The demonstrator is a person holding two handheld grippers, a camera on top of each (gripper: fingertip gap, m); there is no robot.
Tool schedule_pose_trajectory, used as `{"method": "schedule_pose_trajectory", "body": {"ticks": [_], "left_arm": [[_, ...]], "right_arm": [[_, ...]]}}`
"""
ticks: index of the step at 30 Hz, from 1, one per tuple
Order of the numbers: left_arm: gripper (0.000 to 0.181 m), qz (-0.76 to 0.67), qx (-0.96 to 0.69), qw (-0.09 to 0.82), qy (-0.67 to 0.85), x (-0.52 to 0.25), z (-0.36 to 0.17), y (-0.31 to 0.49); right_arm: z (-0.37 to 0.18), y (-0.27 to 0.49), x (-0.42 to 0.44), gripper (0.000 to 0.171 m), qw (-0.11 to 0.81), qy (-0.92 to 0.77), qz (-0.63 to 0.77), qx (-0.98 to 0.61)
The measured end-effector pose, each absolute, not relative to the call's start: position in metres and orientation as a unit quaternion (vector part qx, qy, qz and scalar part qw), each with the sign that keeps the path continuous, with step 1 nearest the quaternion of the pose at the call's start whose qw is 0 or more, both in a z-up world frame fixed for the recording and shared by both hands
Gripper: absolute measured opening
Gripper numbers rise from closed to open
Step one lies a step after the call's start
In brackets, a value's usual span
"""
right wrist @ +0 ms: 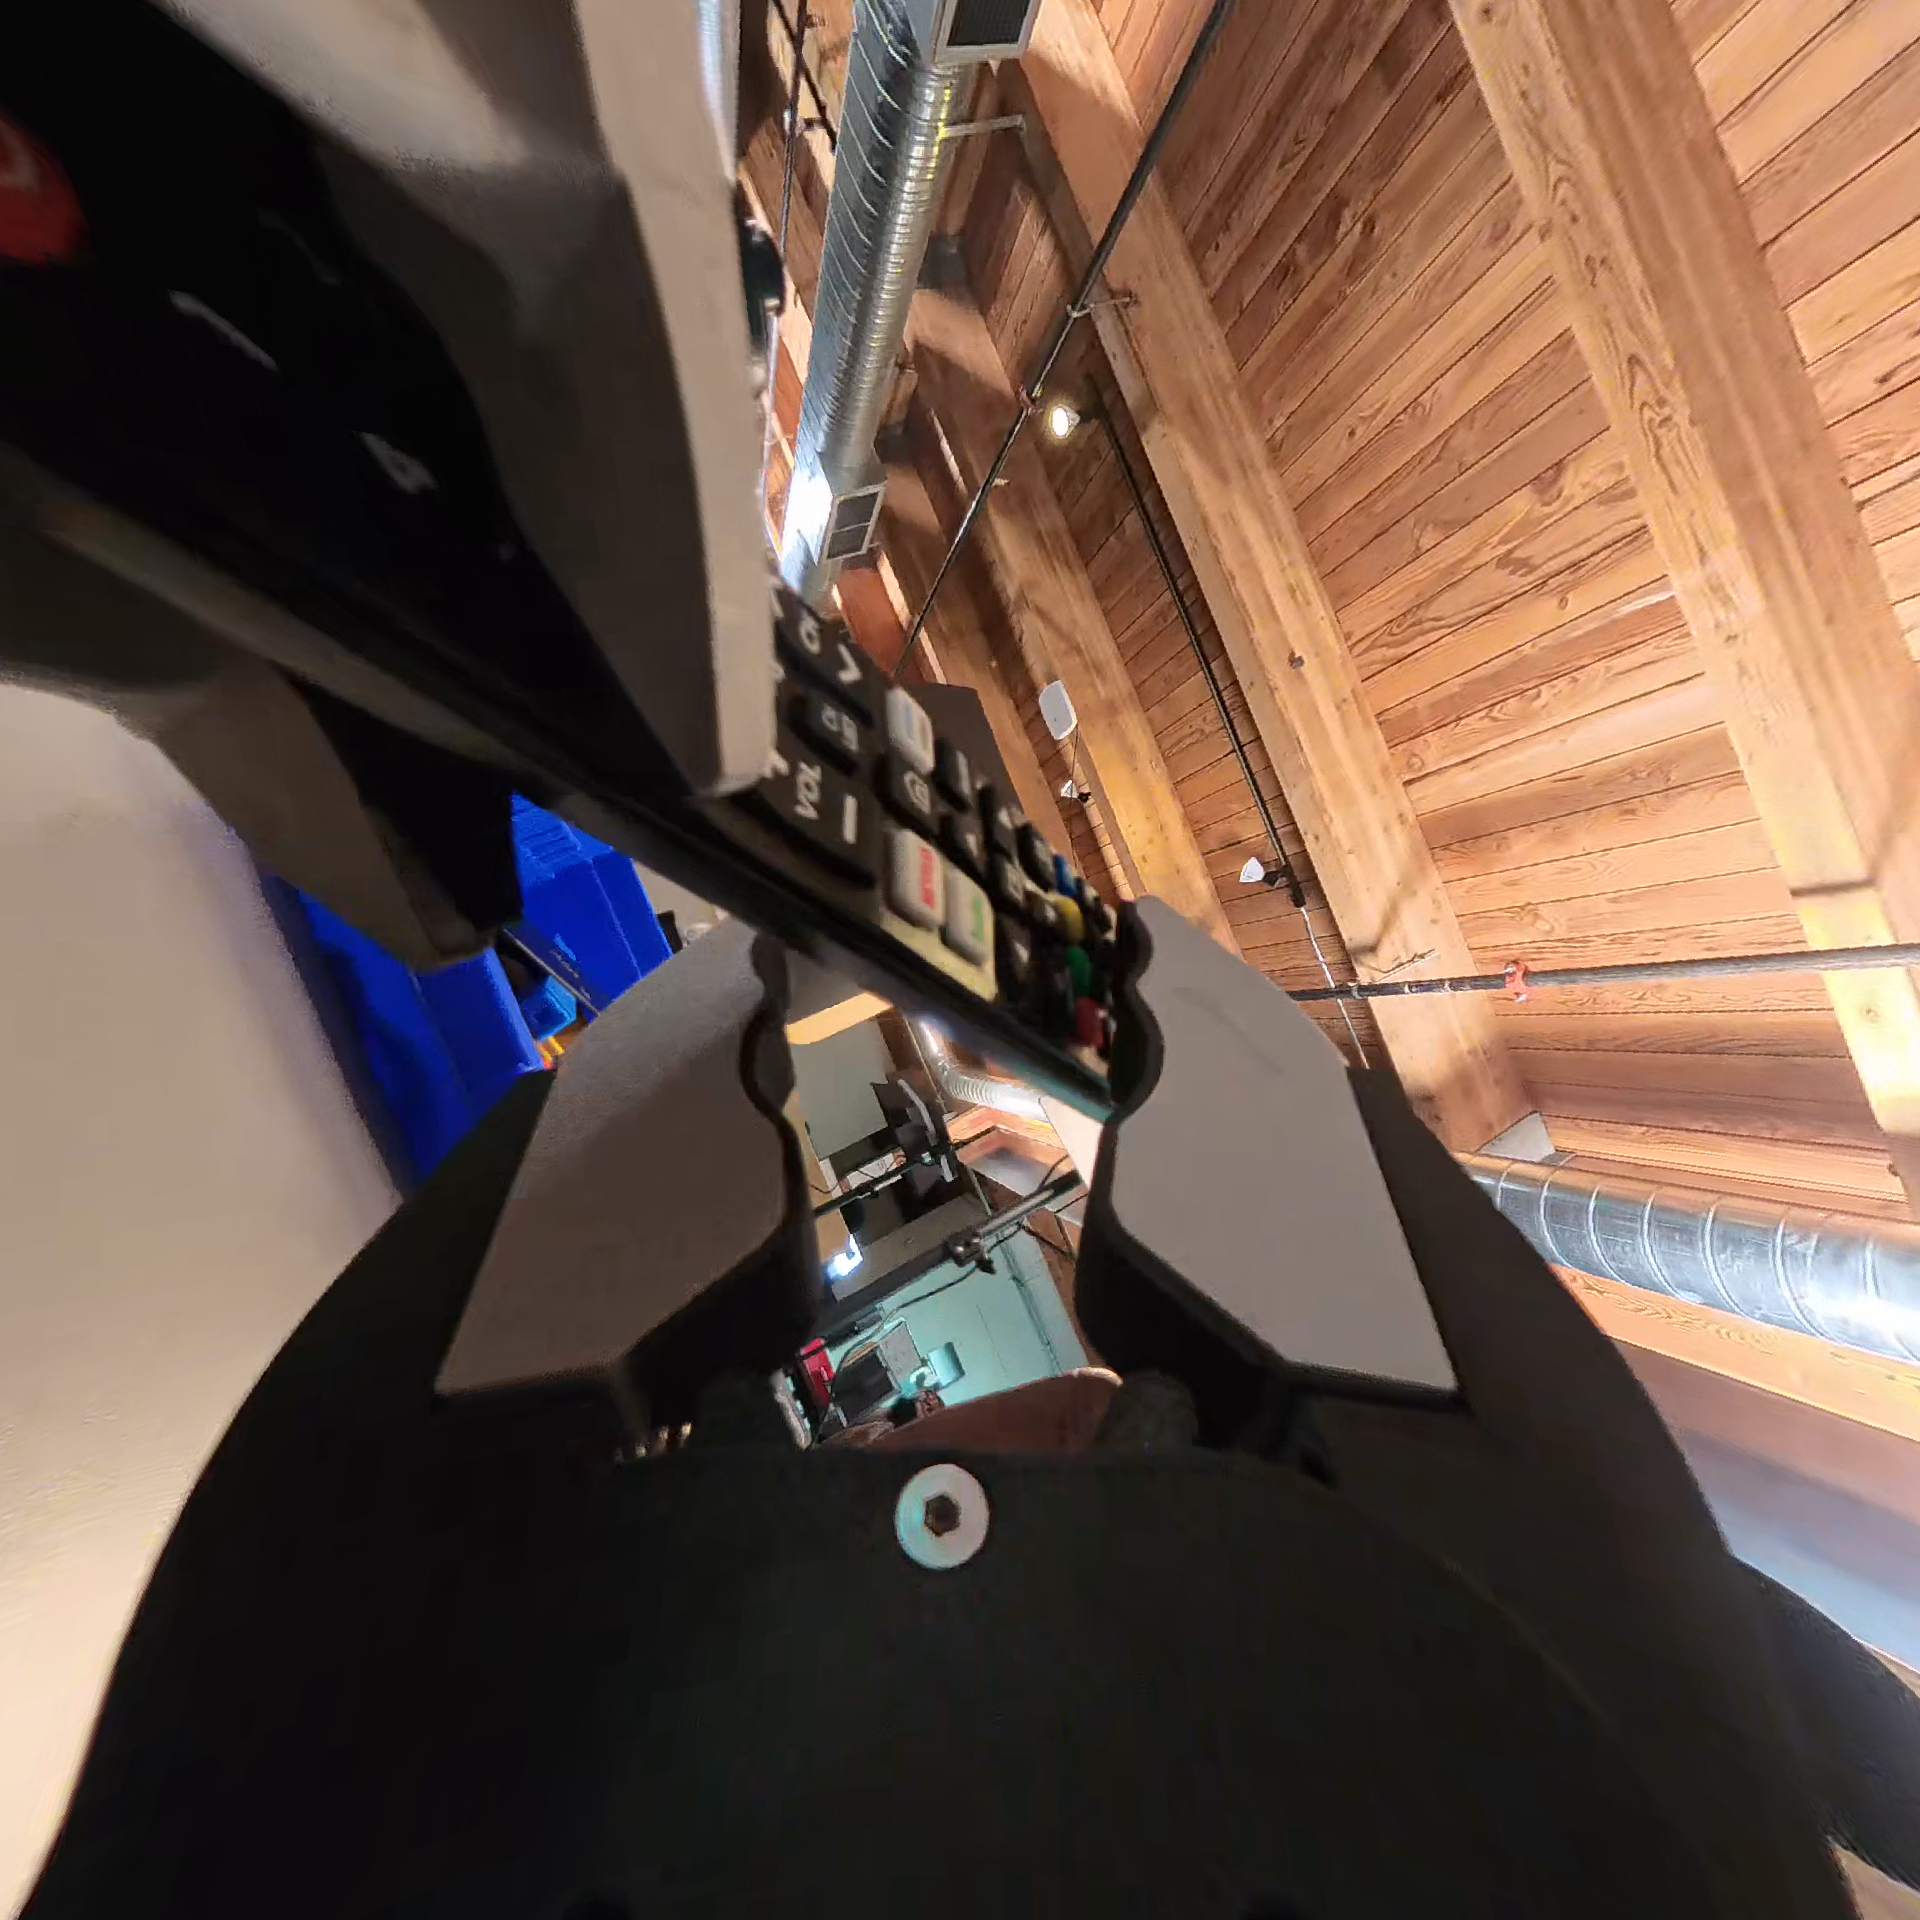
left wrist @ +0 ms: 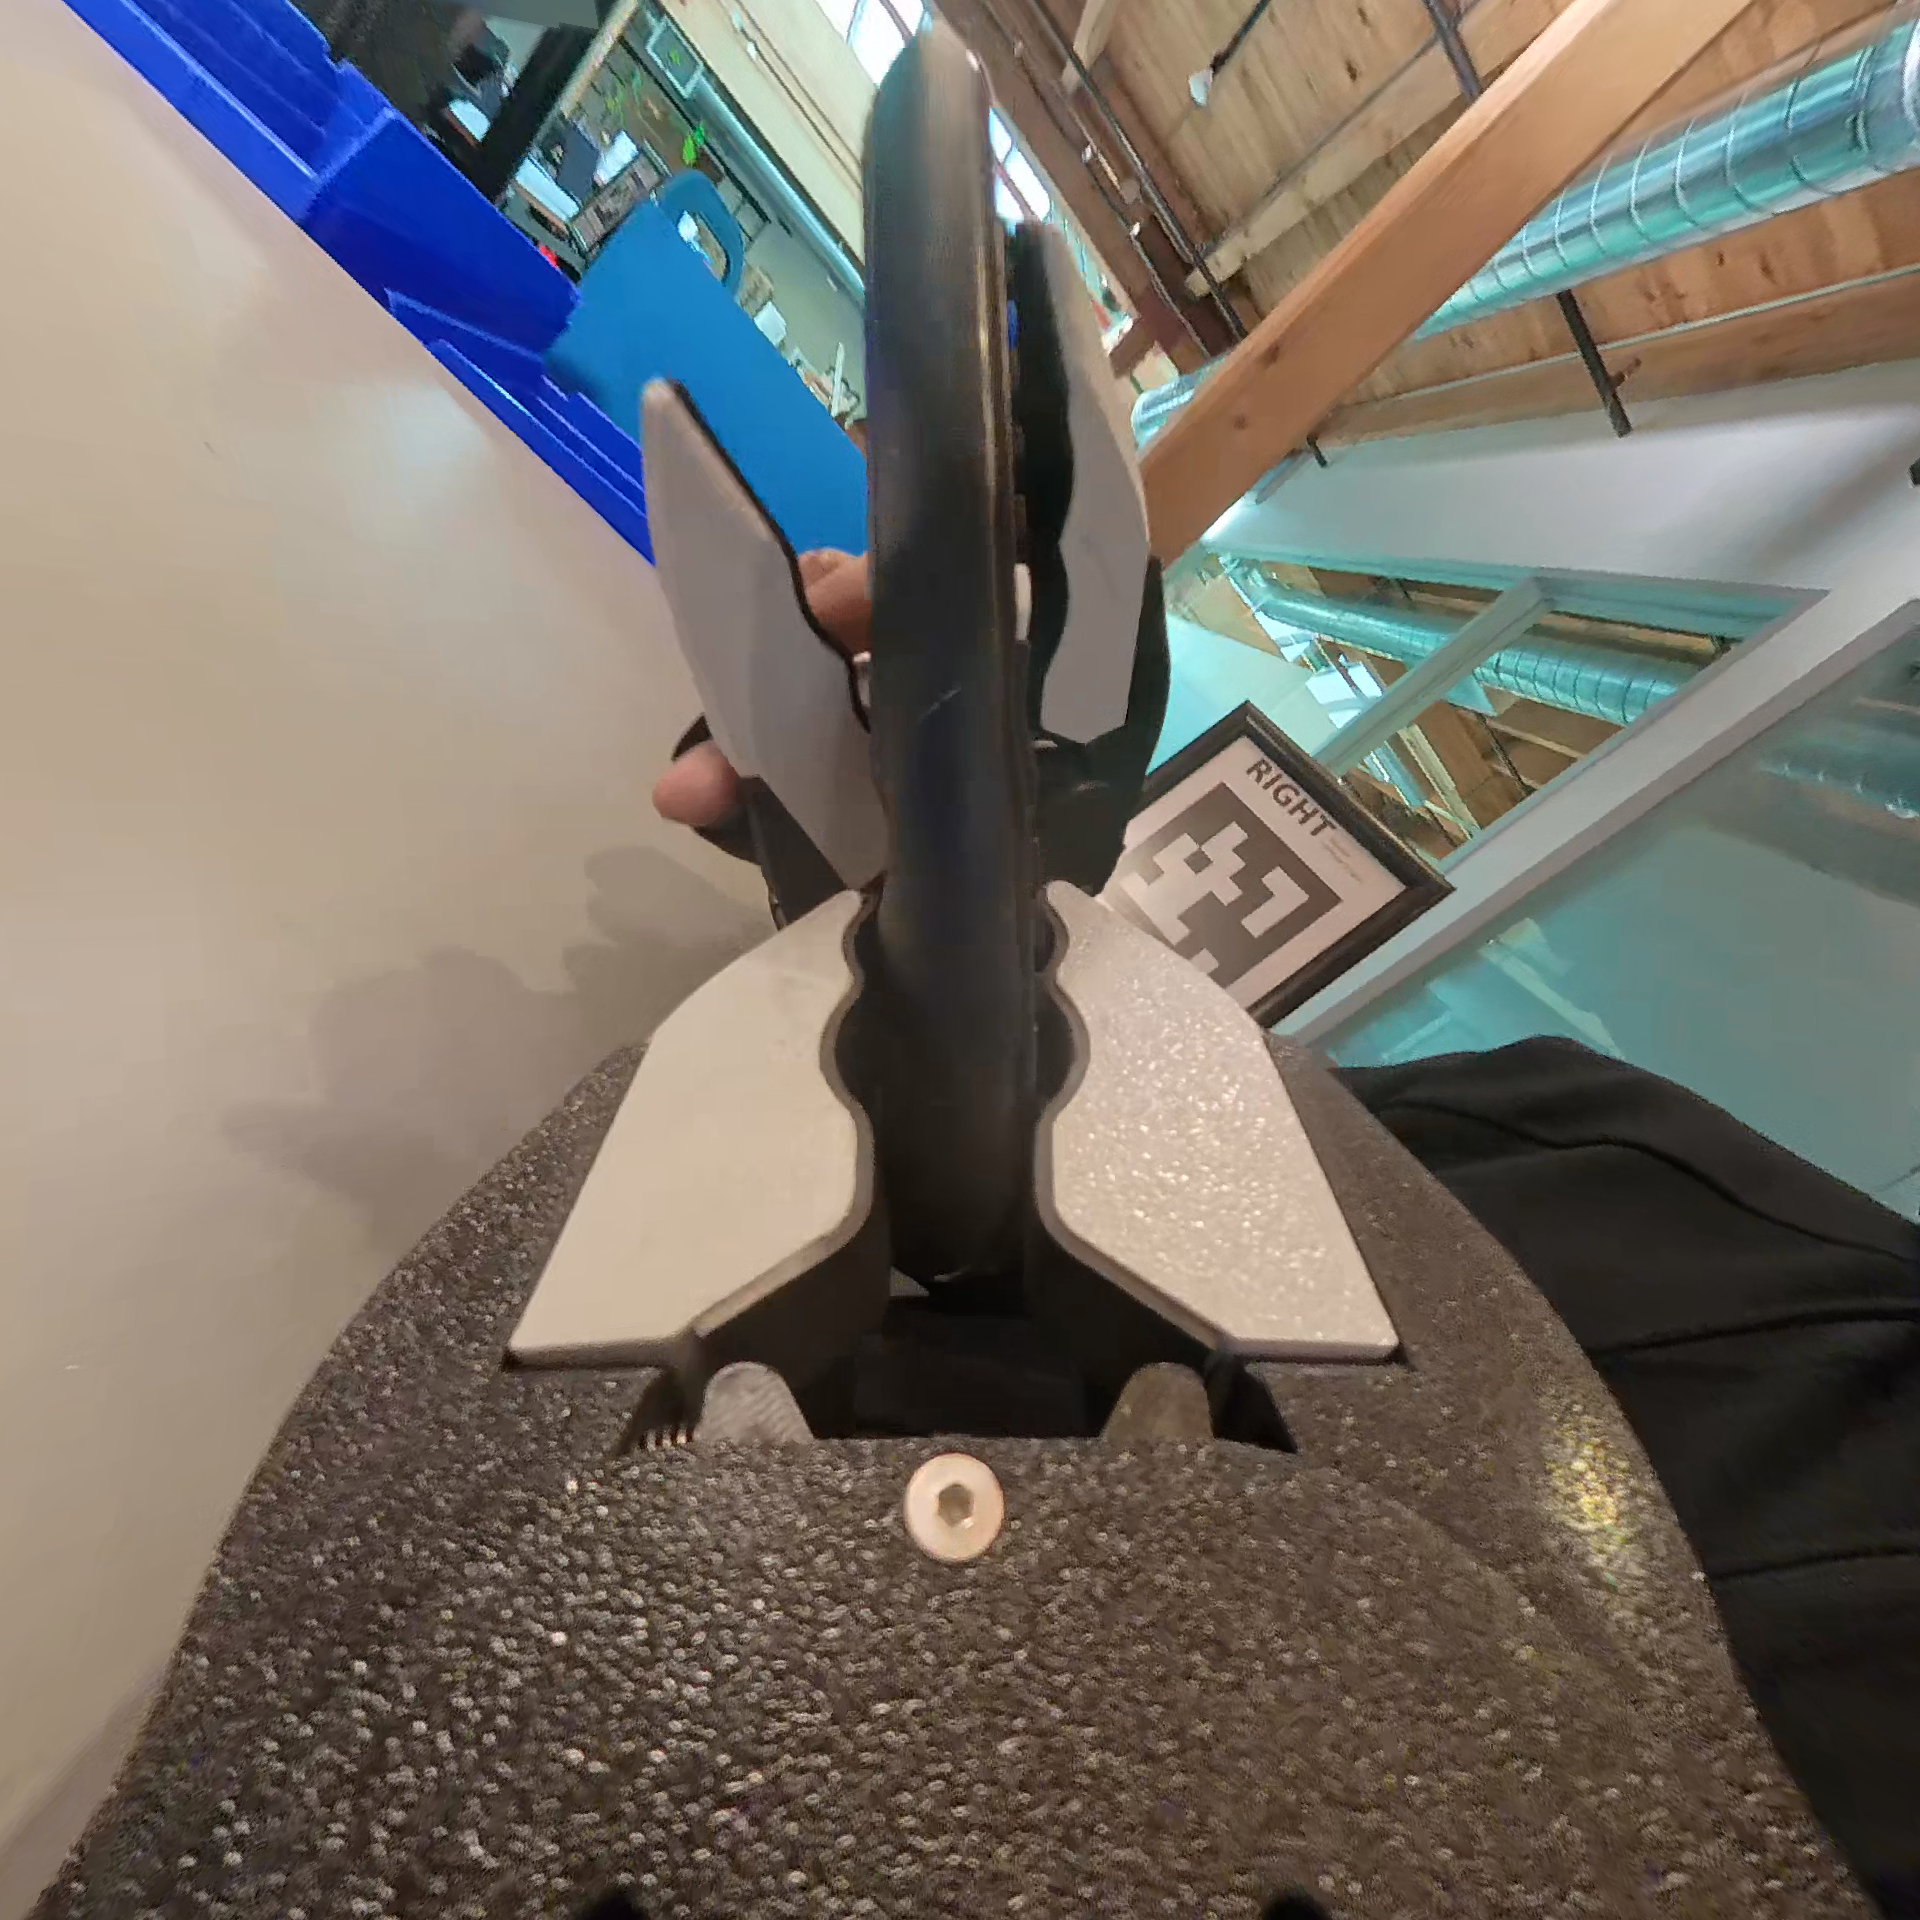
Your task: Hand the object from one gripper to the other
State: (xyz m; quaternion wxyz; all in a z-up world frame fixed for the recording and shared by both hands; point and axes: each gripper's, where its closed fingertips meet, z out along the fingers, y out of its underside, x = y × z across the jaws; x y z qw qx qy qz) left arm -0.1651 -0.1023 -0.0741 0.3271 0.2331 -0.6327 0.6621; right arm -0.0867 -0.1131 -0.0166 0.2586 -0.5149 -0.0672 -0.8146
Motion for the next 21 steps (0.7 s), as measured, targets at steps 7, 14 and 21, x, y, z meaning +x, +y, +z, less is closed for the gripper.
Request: {"method": "schedule_pose_trajectory", "body": {"ticks": [7,14,21], "left_arm": [[0.071,0.712,0.125,0.218,-0.656,-0.172,-0.052,-0.097],[0.086,0.763,0.001,-0.005,-0.646,-0.163,-0.032,-0.068],[0.08,0.699,-0.029,-0.318,-0.64,-0.136,-0.027,-0.067]], "right_arm": [[-0.029,-0.125,-0.068,0.031,0.28,-0.002,-0.781,-0.558],[-0.033,-0.135,-0.058,0.026,0.34,0.059,-0.73,-0.59],[-0.036,-0.138,-0.053,0.025,0.393,0.117,-0.681,-0.607]]}}
